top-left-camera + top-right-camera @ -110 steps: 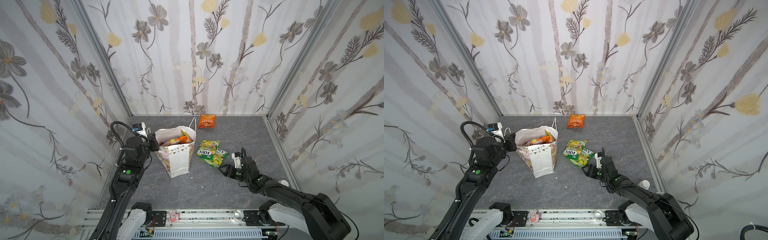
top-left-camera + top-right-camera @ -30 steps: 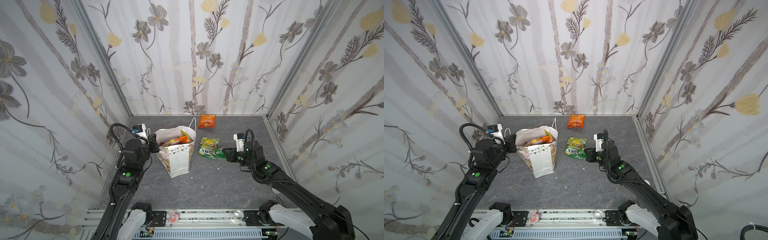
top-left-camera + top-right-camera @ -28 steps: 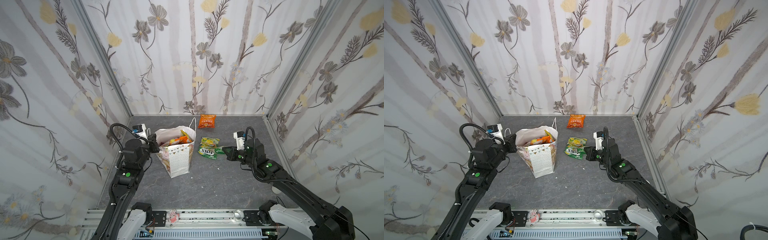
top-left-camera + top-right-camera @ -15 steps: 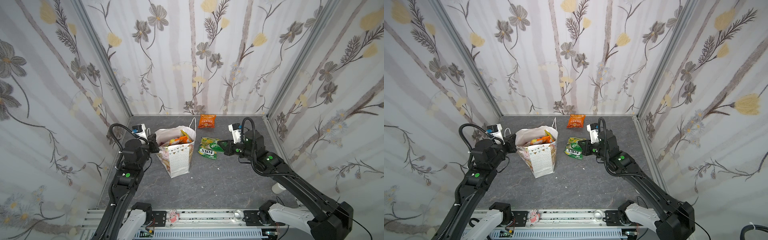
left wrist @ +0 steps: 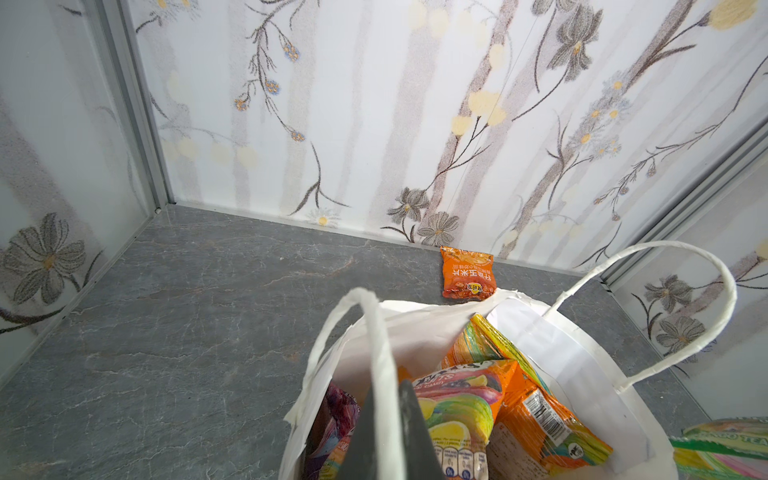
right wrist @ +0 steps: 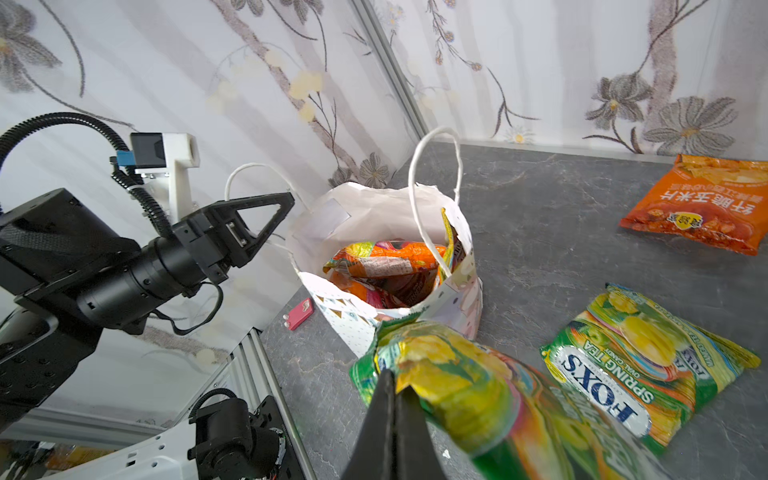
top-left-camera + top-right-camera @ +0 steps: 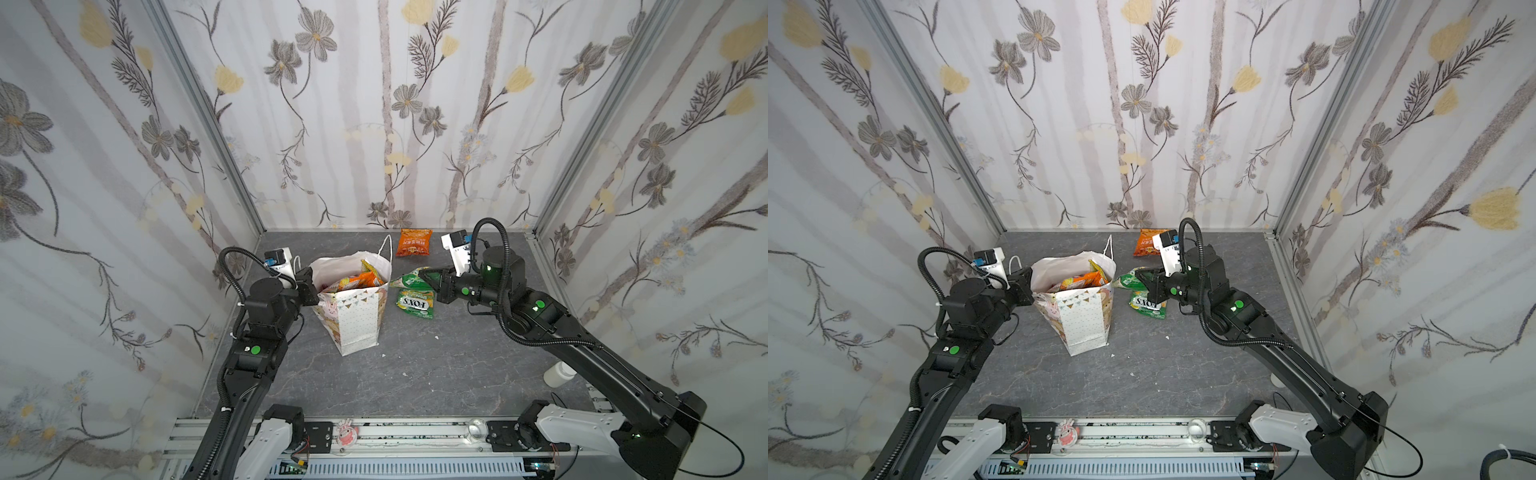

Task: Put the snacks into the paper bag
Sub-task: 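Lift the green FOX'S bag with the right gripper over the paper bag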

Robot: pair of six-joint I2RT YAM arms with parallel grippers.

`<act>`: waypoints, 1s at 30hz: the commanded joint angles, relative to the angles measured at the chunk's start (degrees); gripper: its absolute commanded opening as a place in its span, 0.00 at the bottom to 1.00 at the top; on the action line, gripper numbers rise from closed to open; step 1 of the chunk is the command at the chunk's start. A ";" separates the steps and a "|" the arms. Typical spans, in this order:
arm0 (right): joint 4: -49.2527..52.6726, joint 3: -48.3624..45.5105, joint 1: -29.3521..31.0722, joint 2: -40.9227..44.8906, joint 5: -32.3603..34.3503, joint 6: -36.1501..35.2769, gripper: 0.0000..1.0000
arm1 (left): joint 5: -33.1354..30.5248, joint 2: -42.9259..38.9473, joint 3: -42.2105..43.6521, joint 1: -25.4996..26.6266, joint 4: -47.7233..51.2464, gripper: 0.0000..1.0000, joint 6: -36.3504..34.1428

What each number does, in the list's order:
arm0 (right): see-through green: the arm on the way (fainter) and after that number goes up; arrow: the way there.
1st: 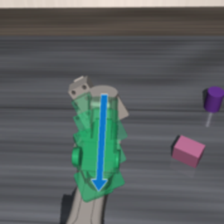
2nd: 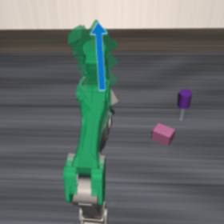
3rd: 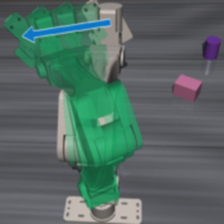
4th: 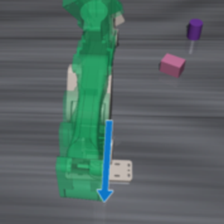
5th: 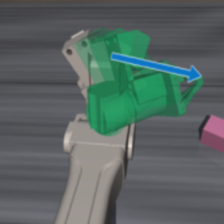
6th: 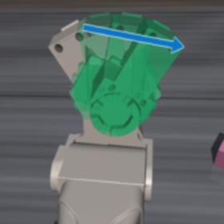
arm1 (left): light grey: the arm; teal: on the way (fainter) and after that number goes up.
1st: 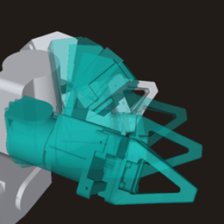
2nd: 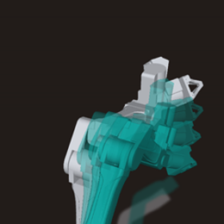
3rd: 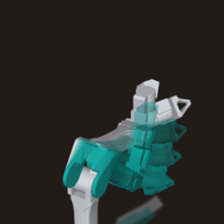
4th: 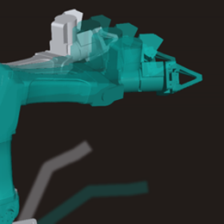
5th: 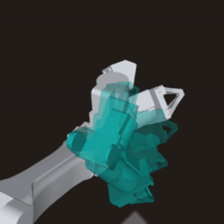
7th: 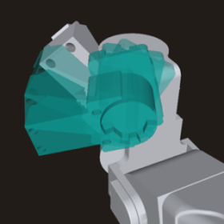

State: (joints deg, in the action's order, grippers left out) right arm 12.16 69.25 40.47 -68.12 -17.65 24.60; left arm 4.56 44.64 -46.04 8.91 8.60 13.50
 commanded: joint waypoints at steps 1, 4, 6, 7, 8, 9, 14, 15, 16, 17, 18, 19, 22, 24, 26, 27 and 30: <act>-1.64 3.26 1.20 -1.40 -0.76 -2.18 0.00 | -0.05 -0.17 0.16 -0.12 -2.17 0.08 0.13; -1.46 7.10 2.71 -3.43 -2.49 -2.93 0.00 | -0.07 -0.35 0.16 -0.12 -2.27 0.08 0.13; -0.19 10.45 3.71 -5.07 -3.45 -3.88 0.00 | -0.07 -0.35 0.16 -0.12 -2.21 0.08 0.13; 0.77 12.36 4.22 -5.99 -3.85 -4.42 0.00 | -0.06 -0.43 0.14 -0.12 -2.21 0.08 0.13; 1.60 14.00 4.79 -6.88 -4.13 -4.91 0.00 | -0.06 -0.47 0.16 -0.12 -2.19 0.08 0.13; 2.61 15.88 5.41 -7.85 -4.45 -5.45 0.00 | -0.05 -0.43 0.16 -0.12 -2.18 0.08 0.13; 5.53 23.87 8.19 -12.20 -5.84 -6.99 0.00 | -0.14 -0.53 0.16 -0.12 -2.15 0.08 0.13; 5.88 25.44 8.65 -13.10 -5.89 -7.17 0.00 | -0.16 -0.54 0.17 -0.12 -2.14 0.08 0.10; 6.07 26.72 9.11 -13.87 -5.99 -7.40 0.00 | -0.21 -0.63 0.16 -0.12 -2.24 0.08 0.05; 6.27 28.07 9.47 -14.58 -6.04 -7.67 0.00 | -0.23 -0.61 0.22 -0.12 -2.27 0.09 0.04; 6.54 29.57 9.92 -15.44 -6.08 -7.96 0.00 | -0.17 -0.63 0.31 -0.12 -2.15 0.08 0.04; 6.77 30.98 10.22 -16.30 -5.93 -8.08 0.00 | -0.29 -0.61 0.26 -0.12 -2.19 0.09 0.04; 7.08 34.69 11.10 -18.61 -6.51 -8.25 0.00 | -0.47 -0.76 0.26 -0.12 -2.17 0.09 0.05; 7.00 36.67 11.46 -20.10 -6.99 -8.25 0.00 | -0.49 -0.70 0.25 -0.12 -2.26 0.09 0.04; 7.47 38.55 11.48 -21.84 -6.94 -8.48 0.00 | -0.39 -0.63 0.26 -0.12 -2.27 0.08 -0.01; 8.36 39.85 11.48 -22.86 -6.43 -8.72 0.00 | -0.30 -0.61 0.30 -0.11 -2.26 0.09 0.08; 11.18 43.63 11.52 -27.29 -5.73 -9.39 0.00 | -0.38 -0.64 0.37 -0.10 -2.27 0.09 0.12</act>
State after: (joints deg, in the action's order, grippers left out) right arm 22.11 110.80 51.99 -93.36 -23.68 16.60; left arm 4.51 44.07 -45.84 8.91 8.56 13.50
